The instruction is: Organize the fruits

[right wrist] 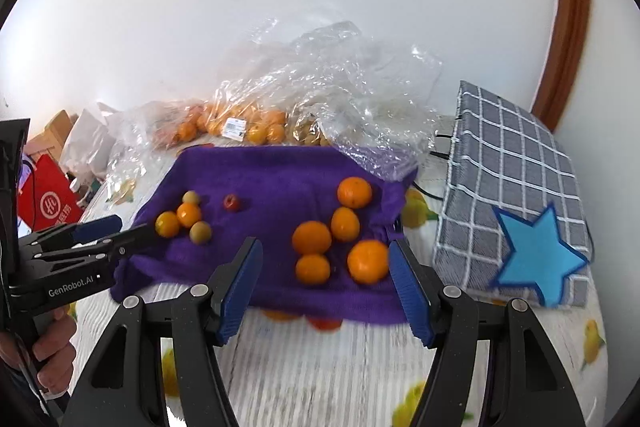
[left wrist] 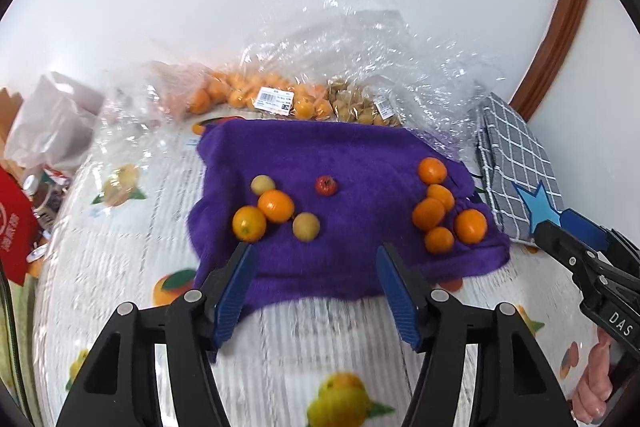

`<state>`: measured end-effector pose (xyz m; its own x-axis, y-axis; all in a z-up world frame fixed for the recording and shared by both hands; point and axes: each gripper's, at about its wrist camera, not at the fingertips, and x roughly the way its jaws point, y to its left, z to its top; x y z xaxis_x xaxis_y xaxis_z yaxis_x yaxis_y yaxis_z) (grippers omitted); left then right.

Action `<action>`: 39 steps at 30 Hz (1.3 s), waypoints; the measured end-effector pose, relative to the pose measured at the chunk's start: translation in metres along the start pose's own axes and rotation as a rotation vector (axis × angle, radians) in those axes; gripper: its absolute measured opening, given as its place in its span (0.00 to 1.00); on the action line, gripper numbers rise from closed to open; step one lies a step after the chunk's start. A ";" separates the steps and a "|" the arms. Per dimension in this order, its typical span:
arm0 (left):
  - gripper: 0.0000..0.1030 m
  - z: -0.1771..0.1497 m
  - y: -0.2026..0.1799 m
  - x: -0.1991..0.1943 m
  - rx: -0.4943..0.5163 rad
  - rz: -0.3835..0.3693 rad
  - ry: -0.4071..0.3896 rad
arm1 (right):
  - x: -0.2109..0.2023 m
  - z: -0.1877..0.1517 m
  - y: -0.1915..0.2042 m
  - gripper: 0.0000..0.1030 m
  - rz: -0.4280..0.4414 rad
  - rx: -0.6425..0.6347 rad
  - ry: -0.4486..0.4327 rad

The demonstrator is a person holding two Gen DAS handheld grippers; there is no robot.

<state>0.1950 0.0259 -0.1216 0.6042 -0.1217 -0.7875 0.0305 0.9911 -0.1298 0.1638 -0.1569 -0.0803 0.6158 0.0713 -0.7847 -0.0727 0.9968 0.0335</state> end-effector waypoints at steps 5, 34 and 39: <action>0.65 -0.020 -0.006 -0.040 0.016 0.045 -0.064 | -0.045 -0.019 0.008 0.64 -0.027 -0.008 -0.036; 0.80 -0.077 -0.057 -0.158 0.065 0.061 -0.276 | -0.194 -0.100 -0.015 0.93 -0.103 0.062 -0.231; 0.80 -0.077 -0.057 -0.158 0.058 0.056 -0.276 | -0.195 -0.103 -0.017 0.93 -0.115 0.068 -0.234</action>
<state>0.0366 -0.0151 -0.0361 0.7996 -0.0551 -0.5980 0.0316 0.9983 -0.0496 -0.0358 -0.1914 0.0087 0.7819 -0.0438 -0.6219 0.0559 0.9984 -0.0001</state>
